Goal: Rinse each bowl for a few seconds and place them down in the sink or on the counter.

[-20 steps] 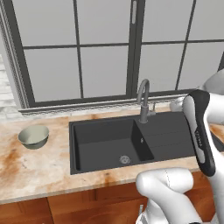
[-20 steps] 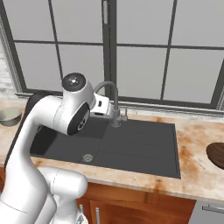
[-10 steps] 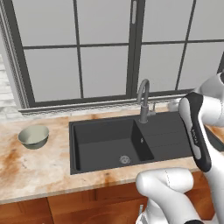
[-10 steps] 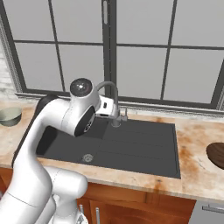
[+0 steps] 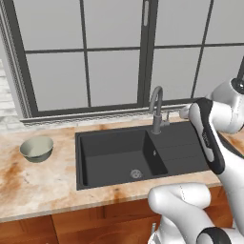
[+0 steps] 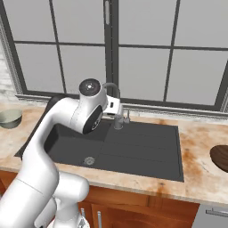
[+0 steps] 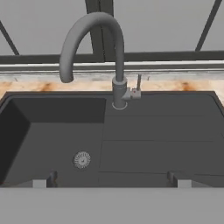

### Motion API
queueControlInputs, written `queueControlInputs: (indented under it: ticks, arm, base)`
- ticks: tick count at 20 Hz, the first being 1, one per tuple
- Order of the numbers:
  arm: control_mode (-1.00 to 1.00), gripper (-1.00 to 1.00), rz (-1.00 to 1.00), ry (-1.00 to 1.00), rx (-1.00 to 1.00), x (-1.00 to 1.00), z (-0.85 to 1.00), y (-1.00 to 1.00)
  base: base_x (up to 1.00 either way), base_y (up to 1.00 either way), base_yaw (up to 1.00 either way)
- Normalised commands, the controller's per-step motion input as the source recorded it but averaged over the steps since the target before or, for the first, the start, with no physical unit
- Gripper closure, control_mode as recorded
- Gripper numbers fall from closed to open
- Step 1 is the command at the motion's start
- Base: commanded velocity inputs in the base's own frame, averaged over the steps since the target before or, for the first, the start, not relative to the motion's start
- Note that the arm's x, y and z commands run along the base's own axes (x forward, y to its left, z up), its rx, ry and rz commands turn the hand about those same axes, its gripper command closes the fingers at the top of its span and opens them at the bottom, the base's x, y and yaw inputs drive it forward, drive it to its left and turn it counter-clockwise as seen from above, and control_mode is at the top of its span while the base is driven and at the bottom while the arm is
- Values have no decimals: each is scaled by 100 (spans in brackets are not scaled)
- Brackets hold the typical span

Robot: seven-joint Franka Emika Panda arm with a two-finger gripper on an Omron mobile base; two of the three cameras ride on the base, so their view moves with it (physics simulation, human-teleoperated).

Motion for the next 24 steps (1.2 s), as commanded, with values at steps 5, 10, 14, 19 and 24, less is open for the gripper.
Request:
queueControlInputs:
  ticks: [5, 10, 14, 19, 24]
  arm:
    - [-100, -100, 0, 0, 0, 26, -16, -13]
    - [-100, -100, 0, 0, 0, 26, -18, -10]
    - [-100, -100, 0, 0, 0, 21, -18, -12]
    - [-100, -100, 0, 0, 0, 28, -22, -11]
    - [-100, -100, 0, 0, 0, 29, -27, -10]
  base:
    - [0, 0, 0]
    - [0, 0, 0]
    - [0, 0, 0]
    - [0, 0, 0]
    - [0, 0, 0]
